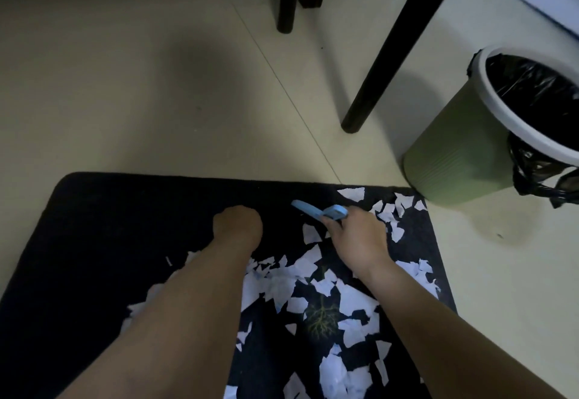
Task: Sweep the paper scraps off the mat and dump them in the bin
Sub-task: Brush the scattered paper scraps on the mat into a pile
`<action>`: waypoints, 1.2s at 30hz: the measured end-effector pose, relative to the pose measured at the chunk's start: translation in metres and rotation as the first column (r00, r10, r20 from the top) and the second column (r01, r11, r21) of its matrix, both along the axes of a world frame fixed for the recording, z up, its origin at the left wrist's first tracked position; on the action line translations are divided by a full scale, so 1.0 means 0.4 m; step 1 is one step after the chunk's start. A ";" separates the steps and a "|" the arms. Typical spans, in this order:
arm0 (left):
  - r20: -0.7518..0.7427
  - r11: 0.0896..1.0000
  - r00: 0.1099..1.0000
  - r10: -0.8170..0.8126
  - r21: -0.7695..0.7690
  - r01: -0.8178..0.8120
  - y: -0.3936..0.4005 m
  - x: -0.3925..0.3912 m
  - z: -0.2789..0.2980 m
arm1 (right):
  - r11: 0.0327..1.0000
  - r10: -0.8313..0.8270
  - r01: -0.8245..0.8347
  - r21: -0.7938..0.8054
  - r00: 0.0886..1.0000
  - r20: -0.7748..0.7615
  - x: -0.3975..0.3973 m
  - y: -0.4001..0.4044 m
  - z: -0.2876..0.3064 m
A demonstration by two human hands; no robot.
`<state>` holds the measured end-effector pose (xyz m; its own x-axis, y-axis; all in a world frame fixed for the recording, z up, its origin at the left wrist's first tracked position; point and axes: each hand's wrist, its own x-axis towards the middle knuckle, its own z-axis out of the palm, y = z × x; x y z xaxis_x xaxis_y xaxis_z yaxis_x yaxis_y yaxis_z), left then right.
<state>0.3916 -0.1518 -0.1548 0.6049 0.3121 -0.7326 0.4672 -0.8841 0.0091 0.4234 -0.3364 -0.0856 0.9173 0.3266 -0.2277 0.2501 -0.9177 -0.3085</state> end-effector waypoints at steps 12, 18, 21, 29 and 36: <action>-0.138 0.959 0.953 -0.271 0.044 0.279 -0.093 0.136 -0.059 | 0.992 -0.117 0.124 -0.025 0.976 0.186 0.227 -0.143 -0.070; -0.184 0.953 0.938 -0.294 0.021 0.303 -0.101 0.141 -0.086 | 0.990 -0.094 0.097 -0.105 0.995 0.030 0.202 -0.119 -0.108; -0.231 0.951 0.927 -0.294 0.029 0.309 -0.098 0.145 -0.092 | 0.995 0.014 -0.012 -0.098 1.000 0.015 0.132 -0.118 -0.092; -0.228 0.950 0.930 -0.288 0.051 0.307 -0.104 0.138 -0.091 | 0.991 -0.130 0.132 -0.006 0.986 0.105 0.166 -0.134 -0.046; -0.192 0.967 0.953 -0.236 0.049 0.249 -0.109 0.129 -0.082 | 0.997 0.006 -0.006 -0.083 1.000 -0.002 0.098 -0.106 -0.092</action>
<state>0.4431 -0.1955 -0.1877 0.5263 0.2285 -0.8190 0.2263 -0.9661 -0.1241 0.4625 -0.3788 -0.1226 0.9151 0.3118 -0.2555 0.2550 -0.9387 -0.2320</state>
